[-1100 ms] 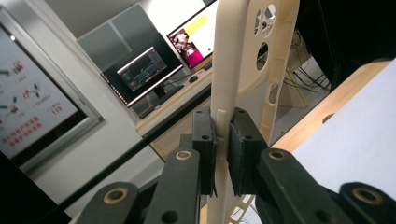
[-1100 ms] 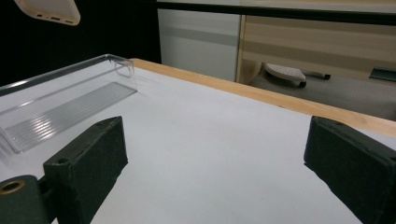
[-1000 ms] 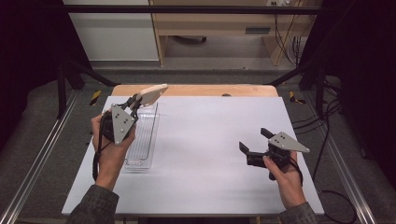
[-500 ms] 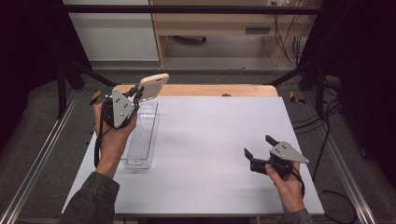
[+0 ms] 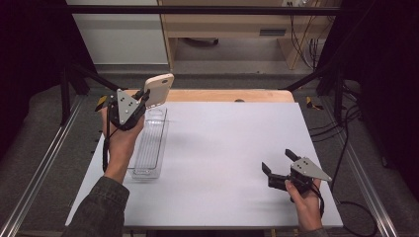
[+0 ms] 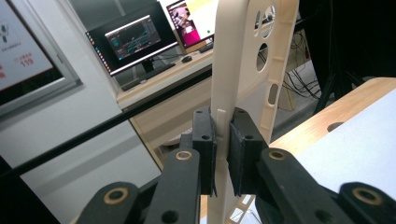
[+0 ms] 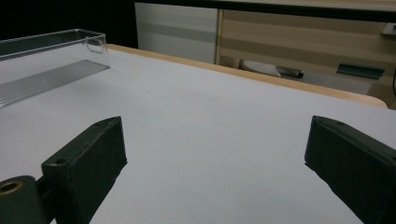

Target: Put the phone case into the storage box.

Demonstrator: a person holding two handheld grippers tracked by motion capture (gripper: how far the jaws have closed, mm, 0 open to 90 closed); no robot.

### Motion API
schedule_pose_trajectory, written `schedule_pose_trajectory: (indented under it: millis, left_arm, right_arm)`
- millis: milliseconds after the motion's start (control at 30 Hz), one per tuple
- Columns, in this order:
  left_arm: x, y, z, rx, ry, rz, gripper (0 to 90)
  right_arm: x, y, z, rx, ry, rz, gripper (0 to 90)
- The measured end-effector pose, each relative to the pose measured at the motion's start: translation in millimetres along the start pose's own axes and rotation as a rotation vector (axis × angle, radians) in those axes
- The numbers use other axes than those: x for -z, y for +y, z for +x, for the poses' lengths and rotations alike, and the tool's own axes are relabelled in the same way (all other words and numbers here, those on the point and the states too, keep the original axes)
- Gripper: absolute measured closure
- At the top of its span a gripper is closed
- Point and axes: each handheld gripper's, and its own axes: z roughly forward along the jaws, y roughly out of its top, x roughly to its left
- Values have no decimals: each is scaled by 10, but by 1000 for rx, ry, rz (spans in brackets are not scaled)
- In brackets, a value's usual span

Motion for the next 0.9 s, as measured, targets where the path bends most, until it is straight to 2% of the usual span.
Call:
schedule_pose_trajectory:
  millis: [200, 433, 667, 733, 900]
  left_arm:
    - [-65, -56, 34, 33, 6, 17, 816]
    - [-141, -111, 85, 114, 1, 54, 816]
    - [-216, -183, 118, 163, -8, 98, 816]
    - [-232, -213, 133, 188, -12, 109, 816]
    - [-241, -264, 164, 210, -13, 127, 815]
  right_arm:
    - [-8, -16, 25, 25, -15, -13, 69]
    - [3, -54, -2, -3, -13, -21, 71]
    - [21, -76, -7, -21, -7, -30, 71]
    - [22, -77, -7, -23, -6, -34, 71]
    - [21, -81, -4, -26, -3, -37, 71]
